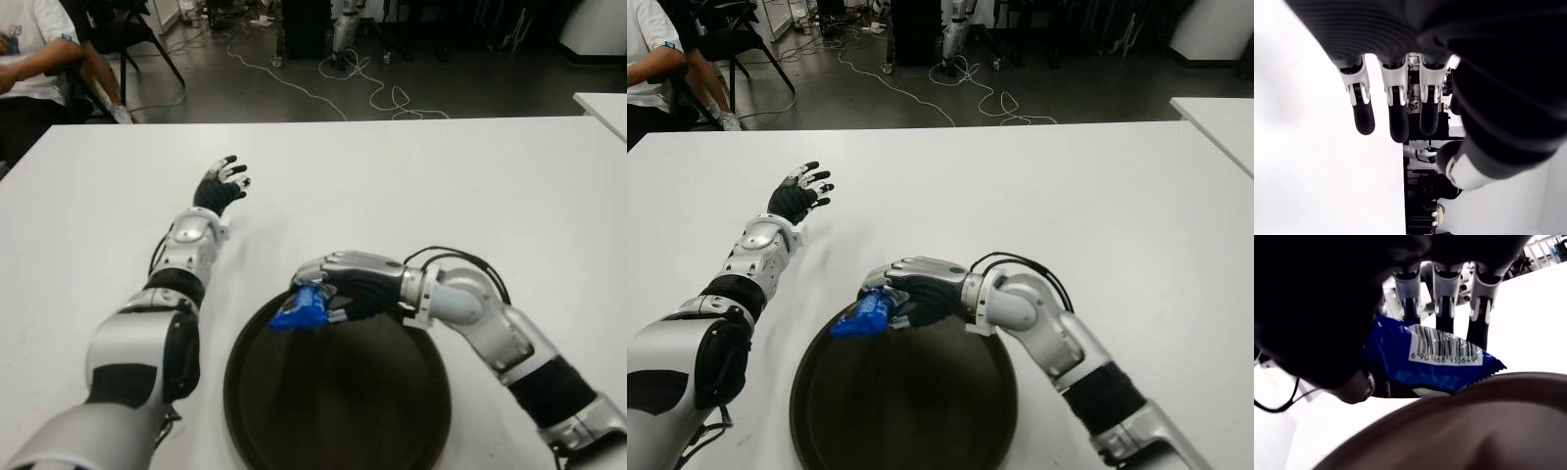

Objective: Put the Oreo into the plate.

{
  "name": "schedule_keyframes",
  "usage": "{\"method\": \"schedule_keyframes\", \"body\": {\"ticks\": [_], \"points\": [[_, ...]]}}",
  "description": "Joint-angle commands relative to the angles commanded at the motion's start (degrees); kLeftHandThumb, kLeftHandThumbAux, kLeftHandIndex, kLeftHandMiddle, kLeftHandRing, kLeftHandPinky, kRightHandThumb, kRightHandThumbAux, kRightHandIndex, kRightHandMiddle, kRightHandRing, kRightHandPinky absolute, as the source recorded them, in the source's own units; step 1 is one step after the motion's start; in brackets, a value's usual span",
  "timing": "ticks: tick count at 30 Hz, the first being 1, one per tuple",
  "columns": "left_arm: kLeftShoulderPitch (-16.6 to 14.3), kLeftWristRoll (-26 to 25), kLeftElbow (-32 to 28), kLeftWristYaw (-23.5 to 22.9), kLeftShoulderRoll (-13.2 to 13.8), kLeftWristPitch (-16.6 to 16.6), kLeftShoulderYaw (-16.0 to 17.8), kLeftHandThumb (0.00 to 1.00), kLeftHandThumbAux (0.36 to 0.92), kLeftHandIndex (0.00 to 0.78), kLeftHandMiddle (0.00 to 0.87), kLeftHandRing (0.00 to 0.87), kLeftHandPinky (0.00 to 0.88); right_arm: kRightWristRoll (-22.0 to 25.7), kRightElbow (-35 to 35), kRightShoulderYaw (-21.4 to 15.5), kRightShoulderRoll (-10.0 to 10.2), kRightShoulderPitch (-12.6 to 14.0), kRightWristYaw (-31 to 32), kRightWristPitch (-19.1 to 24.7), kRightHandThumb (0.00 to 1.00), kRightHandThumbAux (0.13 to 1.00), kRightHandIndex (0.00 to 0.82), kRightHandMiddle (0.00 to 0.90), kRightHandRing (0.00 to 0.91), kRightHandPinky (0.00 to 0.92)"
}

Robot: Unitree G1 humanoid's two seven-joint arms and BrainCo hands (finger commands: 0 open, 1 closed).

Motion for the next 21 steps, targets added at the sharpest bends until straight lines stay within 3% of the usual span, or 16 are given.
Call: {"method": "schedule_keyframes", "body": {"ticks": [3, 7, 21], "points": [[0.0, 0.1, 0.0, -0.1, 0.0, 0.0, -0.1, 0.0, 0.781, 0.095, 0.176, 0.184, 0.206, -0.3, 0.2, 0.3, -0.3, -0.4, 0.3, -0.3, 0.675, 0.732, 0.409, 0.401, 0.424, 0.452], [0.0, 0.1, 0.0, 0.0, 0.0, 0.0, -0.1, 0.0, 0.787, 0.098, 0.181, 0.191, 0.218, -0.7, 0.4, 0.4, -0.8, -1.1, 0.7, -0.6, 0.671, 0.734, 0.404, 0.348, 0.386, 0.421], [-0.1, 0.0, 0.0, 0.4, -0.1, 0.0, 0.1, 0.0, 0.804, 0.1, 0.177, 0.189, 0.213, 1.6, 0.8, -1.1, 0.6, -0.4, -1.1, -2.3, 0.663, 0.736, 0.396, 0.257, 0.31, 0.361]]}}
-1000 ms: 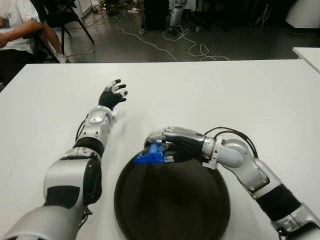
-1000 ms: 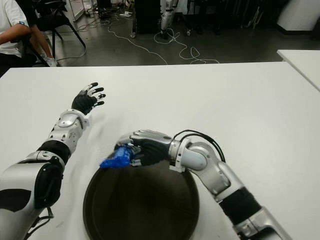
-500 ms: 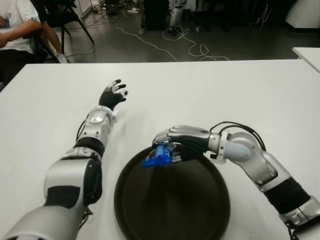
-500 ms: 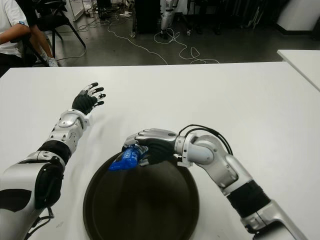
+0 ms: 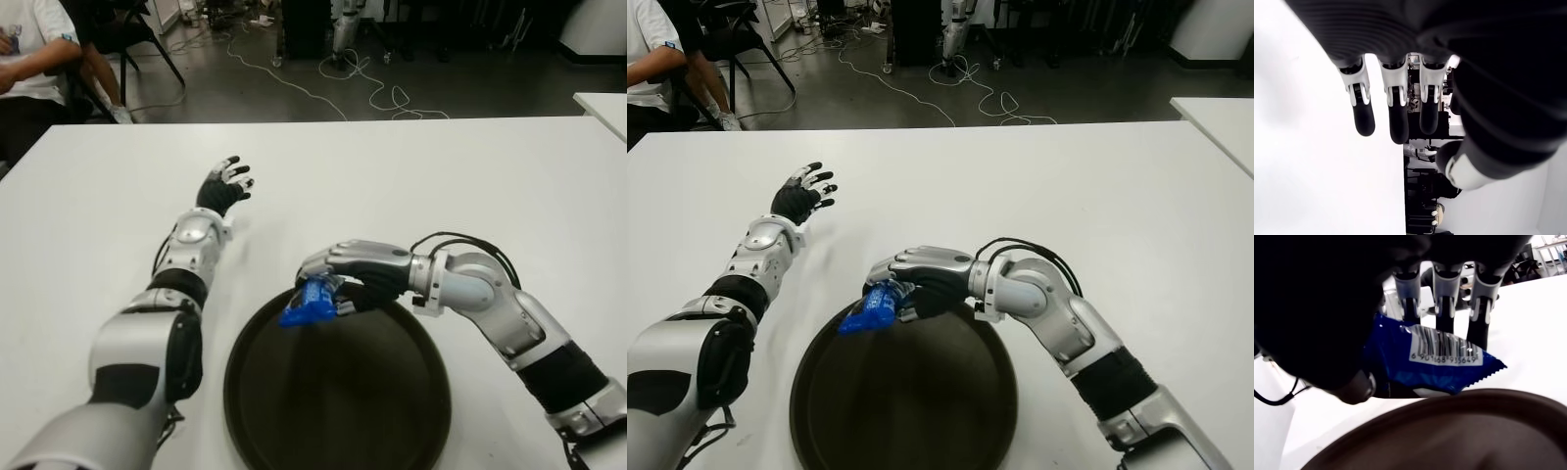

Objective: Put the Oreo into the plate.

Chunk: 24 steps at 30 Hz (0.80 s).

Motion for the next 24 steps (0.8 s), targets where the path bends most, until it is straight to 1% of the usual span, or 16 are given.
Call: {"method": "schedule_keyframes", "body": {"ticks": [5, 6, 7, 8, 9, 10, 11, 13, 15, 17, 19, 24], "points": [[0.0, 0.0, 0.0, -0.2, 0.0, 0.0, 0.0, 0.0, 0.797, 0.1, 0.178, 0.189, 0.214, -0.5, -0.3, -0.1, 0.0, 0.1, -0.4, -0.1, 0.661, 0.739, 0.396, 0.23, 0.277, 0.33], [0.0, 0.0, 0.0, -0.2, 0.0, 0.0, 0.0, 0.0, 0.797, 0.1, 0.179, 0.189, 0.213, -0.6, -0.4, 0.0, -0.1, 0.1, -0.4, 0.0, 0.55, 0.733, 0.335, 0.217, 0.265, 0.319], [0.0, 0.0, 0.0, -0.3, 0.0, 0.0, 0.0, 0.0, 0.796, 0.1, 0.18, 0.188, 0.213, -0.7, -0.6, 0.0, -0.1, 0.1, -0.3, 0.1, 0.37, 0.73, 0.246, 0.199, 0.246, 0.302], [0.0, 0.0, 0.0, -0.3, 0.0, 0.0, 0.0, 0.0, 0.795, 0.1, 0.182, 0.189, 0.212, -0.7, -0.7, 0.0, -0.1, 0.1, -0.3, 0.2, 0.244, 0.723, 0.182, 0.178, 0.225, 0.284], [0.0, 0.0, 0.0, -0.3, 0.0, 0.0, 0.0, 0.001, 0.795, 0.101, 0.183, 0.189, 0.212, -0.8, -0.7, 0.0, -0.1, 0.1, -0.3, 0.3, 0.163, 0.719, 0.14, 0.165, 0.212, 0.272], [0.0, 0.0, 0.0, -0.4, 0.0, 0.0, 0.0, 0.002, 0.795, 0.101, 0.184, 0.189, 0.212, -0.8, -0.8, 0.0, -0.2, 0.1, -0.3, 0.3, 0.111, 0.716, 0.114, 0.157, 0.203, 0.265], [0.0, 0.1, 0.0, -0.4, 0.1, 0.1, 0.0, 0.002, 0.794, 0.101, 0.184, 0.189, 0.212, -0.6, -1.0, 0.0, -0.1, 0.2, -0.1, 0.6, 0.092, 0.715, 0.104, 0.154, 0.2, 0.262], [0.0, 0.2, 0.1, -0.4, 0.1, 0.1, -0.1, 0.003, 0.792, 0.1, 0.182, 0.189, 0.212, -0.4, -1.4, 0.0, 0.0, 0.2, 0.1, 1.0, 0.037, 0.683, 0.068, 0.128, 0.164, 0.212], [0.0, 0.2, 0.1, -0.4, 0.1, 0.1, -0.2, 0.005, 0.791, 0.099, 0.181, 0.188, 0.21, -0.3, -1.6, 0.0, 0.1, 0.3, 0.1, 1.3, 0.019, 0.666, 0.053, 0.115, 0.149, 0.189], [0.0, 0.3, 0.1, -0.4, 0.1, 0.1, -0.2, 0.006, 0.79, 0.098, 0.179, 0.187, 0.208, -0.3, -1.8, 0.0, 0.2, 0.3, 0.0, 1.4, 0.009, 0.654, 0.045, 0.107, 0.14, 0.175], [0.0, 0.3, 0.1, -0.3, 0.1, 0.0, -0.3, 0.013, 0.792, 0.098, 0.185, 0.192, 0.224, -0.2, -2.3, -0.1, 0.1, 0.4, -0.2, 1.5, 0.003, 0.632, 0.038, 0.094, 0.117, 0.135], [0.0, 0.3, 0.1, -0.2, 0.1, 0.0, -0.3, 0.018, 0.793, 0.101, 0.194, 0.199, 0.228, -0.6, -3.1, -0.3, -0.2, 0.7, -0.1, 2.2, 0.0, 0.598, 0.015, 0.069, 0.078, 0.084]]}}
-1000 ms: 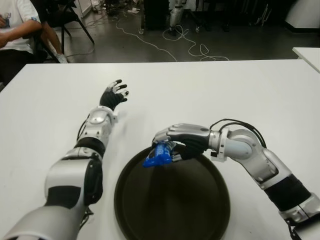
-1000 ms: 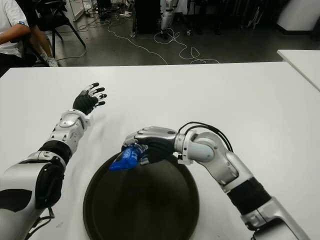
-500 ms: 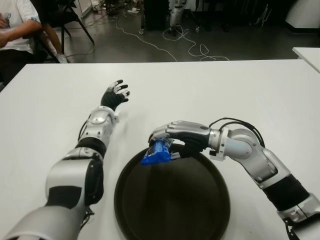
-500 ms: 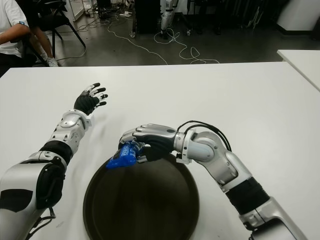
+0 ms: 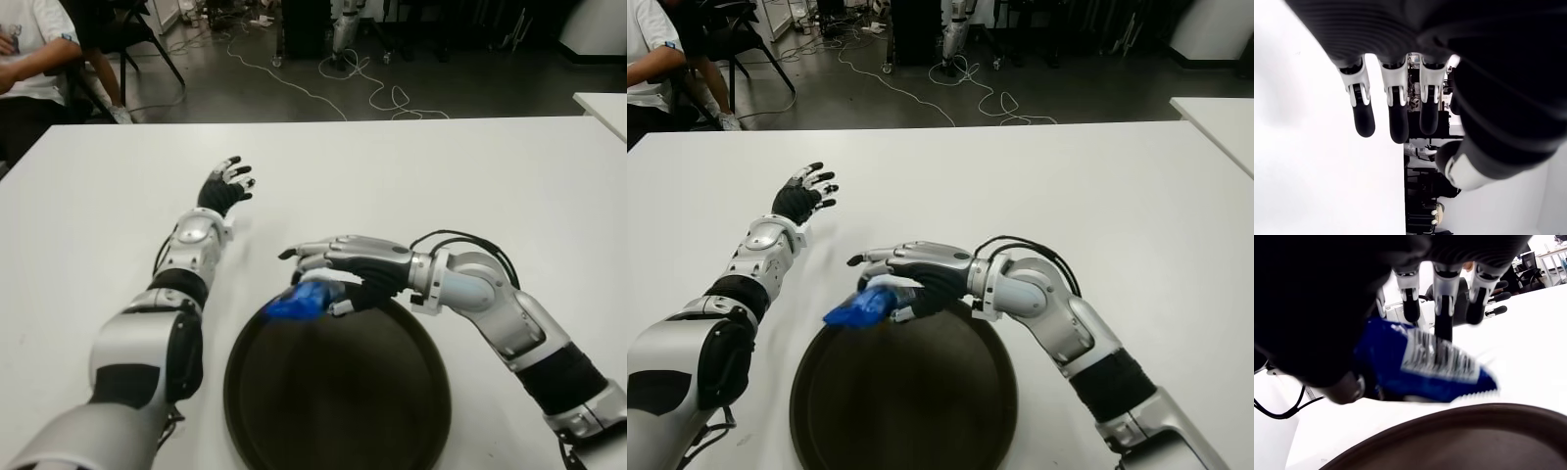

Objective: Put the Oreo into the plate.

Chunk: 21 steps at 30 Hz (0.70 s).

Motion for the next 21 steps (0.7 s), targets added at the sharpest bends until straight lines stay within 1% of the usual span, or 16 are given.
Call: {"method": "schedule_keyframes", "body": {"ticks": [6, 10, 21], "points": [[0.0, 0.0, 0.0, 0.2, 0.0, 0.1, 0.0, 0.012, 0.793, 0.098, 0.184, 0.19, 0.211, -0.5, -0.7, 0.5, 0.0, -0.2, 0.5, 1.1, 0.0, 0.567, 0.004, 0.05, 0.052, 0.063], [0.0, -0.1, 0.0, 0.1, 0.0, 0.2, 0.0, 0.002, 0.793, 0.104, 0.182, 0.187, 0.21, -0.2, -1.2, 0.5, -0.1, -0.1, 0.8, 1.4, 0.0, 0.561, 0.003, 0.042, 0.045, 0.058], [0.1, 0.0, 0.0, 0.3, 0.0, 0.1, 0.0, 0.0, 0.803, 0.102, 0.19, 0.197, 0.225, -0.3, -2.8, 0.6, -0.5, -0.4, 2.7, 3.5, 0.0, 0.527, 0.0, 0.024, 0.014, 0.016]]}}
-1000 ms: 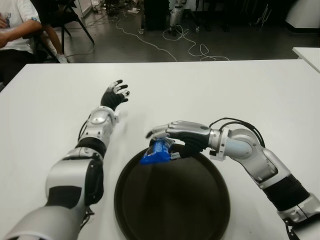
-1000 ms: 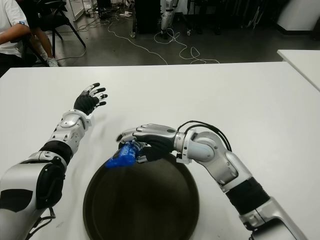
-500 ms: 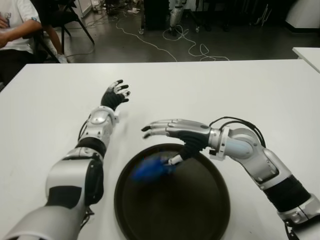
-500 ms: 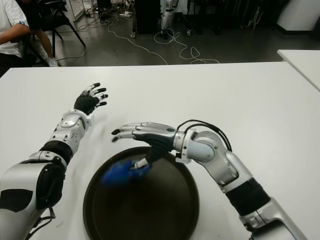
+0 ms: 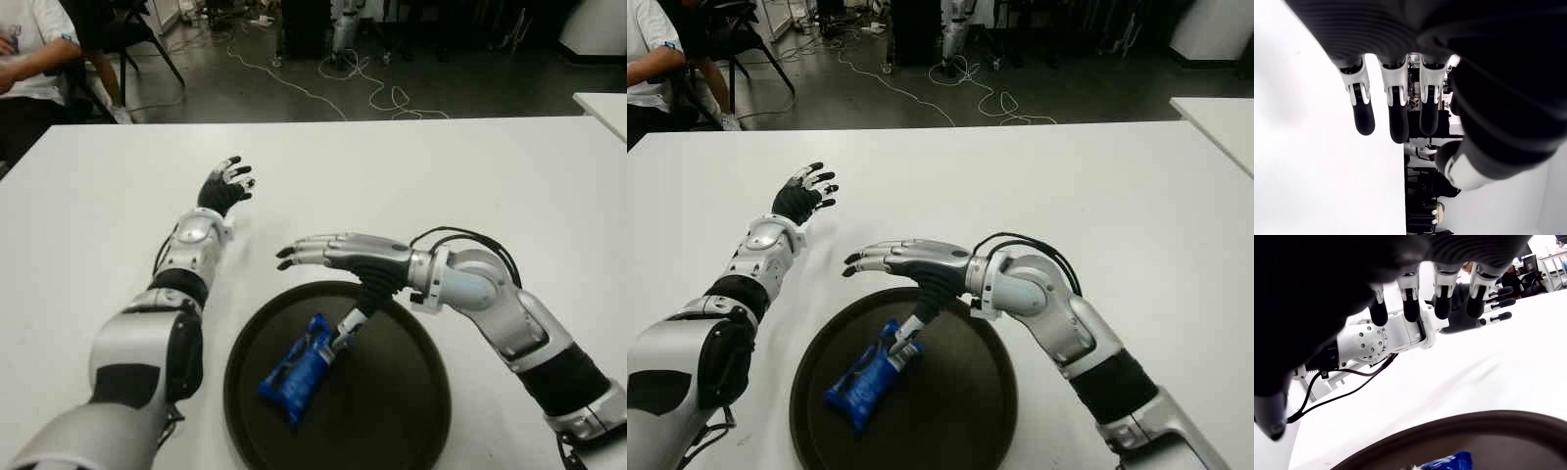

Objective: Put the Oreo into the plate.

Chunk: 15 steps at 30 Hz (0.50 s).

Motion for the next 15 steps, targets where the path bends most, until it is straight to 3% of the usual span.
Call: {"method": "schedule_keyframes", "body": {"ticks": [15], "points": [[-0.1, -0.2, -0.1, 0.0, -0.2, -0.2, 0.2, 0.004, 0.809, 0.093, 0.173, 0.185, 0.199, -1.5, -0.1, -0.8, -0.6, 0.1, -1.0, -0.3, 0.0, 0.514, 0.0, 0.015, 0.004, 0.006]]}}
